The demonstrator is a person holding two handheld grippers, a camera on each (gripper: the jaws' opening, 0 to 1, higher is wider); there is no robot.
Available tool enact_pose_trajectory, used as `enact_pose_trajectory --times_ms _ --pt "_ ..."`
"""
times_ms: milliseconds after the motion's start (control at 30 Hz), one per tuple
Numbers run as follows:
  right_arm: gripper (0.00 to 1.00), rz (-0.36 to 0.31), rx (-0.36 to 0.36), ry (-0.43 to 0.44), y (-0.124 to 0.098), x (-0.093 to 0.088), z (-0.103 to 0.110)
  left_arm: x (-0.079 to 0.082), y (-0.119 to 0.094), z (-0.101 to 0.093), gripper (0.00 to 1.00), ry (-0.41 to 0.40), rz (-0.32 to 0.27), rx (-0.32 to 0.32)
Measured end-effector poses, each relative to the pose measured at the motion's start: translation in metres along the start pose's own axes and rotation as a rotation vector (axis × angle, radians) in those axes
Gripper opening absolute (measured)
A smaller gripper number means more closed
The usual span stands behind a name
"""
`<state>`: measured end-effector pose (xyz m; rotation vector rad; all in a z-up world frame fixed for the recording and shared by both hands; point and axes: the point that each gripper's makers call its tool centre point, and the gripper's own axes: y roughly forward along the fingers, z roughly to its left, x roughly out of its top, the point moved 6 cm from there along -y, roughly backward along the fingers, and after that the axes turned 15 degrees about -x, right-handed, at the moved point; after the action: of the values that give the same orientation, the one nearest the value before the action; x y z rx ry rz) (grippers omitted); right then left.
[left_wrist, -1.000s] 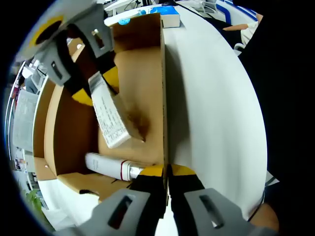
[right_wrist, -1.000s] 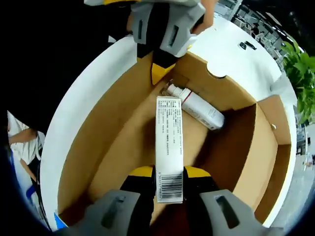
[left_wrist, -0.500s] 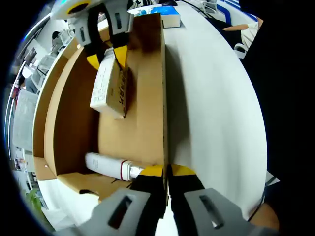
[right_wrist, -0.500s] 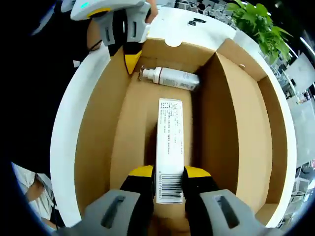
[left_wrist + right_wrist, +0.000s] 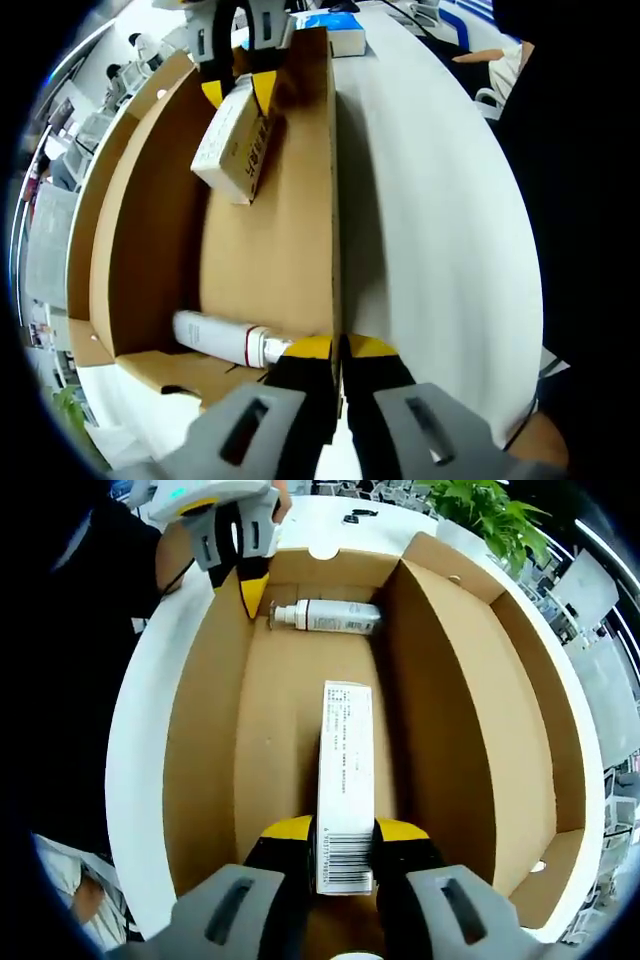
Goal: Operate the shoe box by opening the lid, removing the specified soft item, and placing it in the target area until the item is outside and the box remains undamaged.
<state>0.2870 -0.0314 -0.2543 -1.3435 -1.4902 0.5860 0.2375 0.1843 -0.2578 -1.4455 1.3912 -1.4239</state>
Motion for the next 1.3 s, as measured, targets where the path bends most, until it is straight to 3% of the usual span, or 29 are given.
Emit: enact_pose_trajectory --times_ms 133,267,400,467,633,733,900,1100,1200,1300 --pt "0.26 -0.003 0.006 0.029 0.0 0.0 -0.002 -0.001 0.0 0.0 0.02 0.001 -0.002 0.0" --pt "0.45 -0.043 -0.017 0.045 -0.001 0.007 -0.004 -0.001 0.0 0.0 0.02 0.003 -0.002 -0.001" --pt "0.52 -0.09 -0.052 0.057 0.002 0.014 -0.006 -0.001 0.0 0.0 0.02 0.003 -0.002 -0.002" --pt "0.51 -0.098 -0.062 0.059 0.004 0.016 -0.007 0.0 0.0 0.0 0.02 0.003 -0.002 -0.001" --pt "0.52 -0.114 -0.077 0.169 0.01 0.015 -0.006 -0.001 0.0 0.0 0.02 0.004 -0.002 -0.002" --pt "0.51 -0.082 -0.073 0.244 0.014 0.012 -0.003 -0.001 0.0 0.0 0.02 0.004 -0.003 -0.003" --pt "0.43 -0.099 -0.074 0.202 0.015 0.011 0.008 0.0 0.0 0.0 0.02 0.005 -0.003 -0.003" --pt "0.36 -0.105 -0.067 0.206 0.019 0.012 0.008 0.0 0.0 0.0 0.02 0.006 -0.002 -0.003" --pt "0.28 -0.112 -0.064 0.207 0.019 0.013 0.008 0.0 0.0 0.0 0.02 0.005 -0.001 -0.003" --pt "0.28 -0.115 -0.066 0.197 0.02 0.013 0.008 -0.001 0.0 0.0 0.02 0.006 -0.002 -0.003"
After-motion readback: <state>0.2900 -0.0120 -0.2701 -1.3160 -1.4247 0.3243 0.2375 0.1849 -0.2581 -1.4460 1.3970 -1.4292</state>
